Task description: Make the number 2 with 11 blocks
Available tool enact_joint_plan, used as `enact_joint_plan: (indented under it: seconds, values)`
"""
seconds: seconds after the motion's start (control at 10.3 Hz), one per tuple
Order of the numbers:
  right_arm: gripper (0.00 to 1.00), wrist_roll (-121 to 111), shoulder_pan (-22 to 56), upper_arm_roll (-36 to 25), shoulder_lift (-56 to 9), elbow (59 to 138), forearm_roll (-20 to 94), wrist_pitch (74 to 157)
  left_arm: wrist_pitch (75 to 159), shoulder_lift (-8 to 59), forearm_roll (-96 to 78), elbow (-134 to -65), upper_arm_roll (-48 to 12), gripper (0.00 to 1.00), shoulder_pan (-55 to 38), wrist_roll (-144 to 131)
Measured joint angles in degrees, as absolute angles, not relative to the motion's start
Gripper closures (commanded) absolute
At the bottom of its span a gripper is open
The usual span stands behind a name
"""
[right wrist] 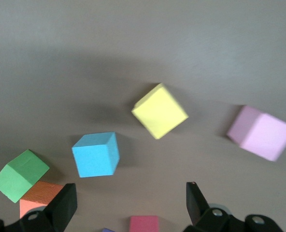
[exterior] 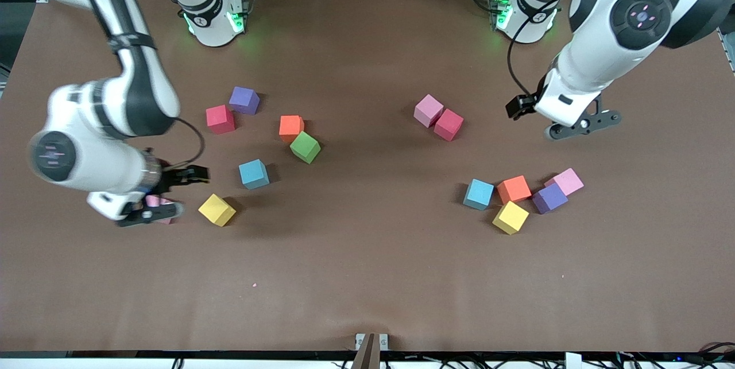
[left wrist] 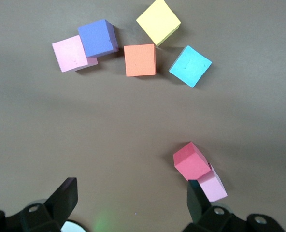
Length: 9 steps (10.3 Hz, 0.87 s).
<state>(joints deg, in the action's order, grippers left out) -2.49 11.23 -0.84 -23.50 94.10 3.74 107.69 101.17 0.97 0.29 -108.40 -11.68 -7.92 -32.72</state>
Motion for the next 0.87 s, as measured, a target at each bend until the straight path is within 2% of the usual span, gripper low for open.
enact_joint_plan:
  seconds: [0.39,0.68,0.87]
  values:
    - [0.00,13.6,18.0,-0.8,-25.7,98.3,7.9,110.7,112.5,7.3,4.1,-110.2,-11.6,0.00,-7.9,-31.9]
    - [0.00,33.3,26.1,-0.8,-27.4,102.2,8.1,119.9,115.1,12.5,5.4,-108.8,-11.6,0.00,-7.9,-31.2]
    - [0.00,47.0,29.2,-0.8,-27.8,104.1,8.1,122.3,116.7,14.7,5.4,-108.5,-11.6,0.00,-7.9,-30.7]
